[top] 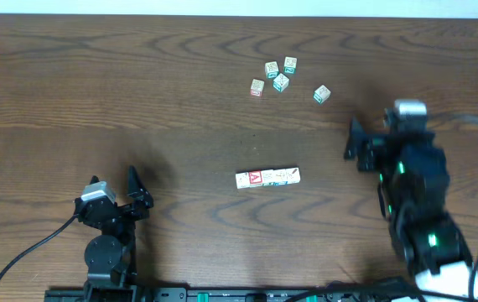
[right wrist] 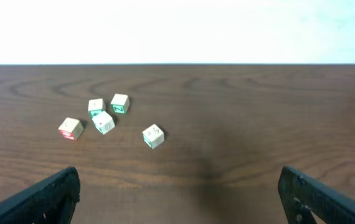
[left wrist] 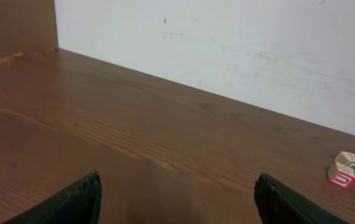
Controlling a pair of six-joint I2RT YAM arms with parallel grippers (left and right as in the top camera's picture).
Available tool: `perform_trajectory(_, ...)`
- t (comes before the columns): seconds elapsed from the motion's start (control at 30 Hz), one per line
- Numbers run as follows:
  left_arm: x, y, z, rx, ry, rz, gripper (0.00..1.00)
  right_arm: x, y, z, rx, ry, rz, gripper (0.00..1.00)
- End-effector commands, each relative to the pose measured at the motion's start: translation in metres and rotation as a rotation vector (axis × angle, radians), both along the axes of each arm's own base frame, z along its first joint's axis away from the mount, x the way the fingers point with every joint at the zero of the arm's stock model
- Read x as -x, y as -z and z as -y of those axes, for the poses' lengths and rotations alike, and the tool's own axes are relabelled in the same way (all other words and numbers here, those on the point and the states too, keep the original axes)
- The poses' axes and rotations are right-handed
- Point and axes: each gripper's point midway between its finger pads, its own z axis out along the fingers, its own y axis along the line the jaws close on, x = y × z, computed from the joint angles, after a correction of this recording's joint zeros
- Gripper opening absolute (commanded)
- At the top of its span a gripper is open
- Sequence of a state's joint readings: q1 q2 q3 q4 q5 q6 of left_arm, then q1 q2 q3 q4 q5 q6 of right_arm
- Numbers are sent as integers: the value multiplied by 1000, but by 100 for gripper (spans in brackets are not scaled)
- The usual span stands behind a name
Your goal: Lift 5 blocks
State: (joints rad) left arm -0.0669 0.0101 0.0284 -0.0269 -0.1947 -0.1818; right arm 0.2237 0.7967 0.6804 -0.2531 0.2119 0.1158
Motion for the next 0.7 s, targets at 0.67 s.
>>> perform_trajectory(0.67, 0, 17, -1, -20, -3, -52, 79, 71, 46, 43, -27, 58, 368, 99)
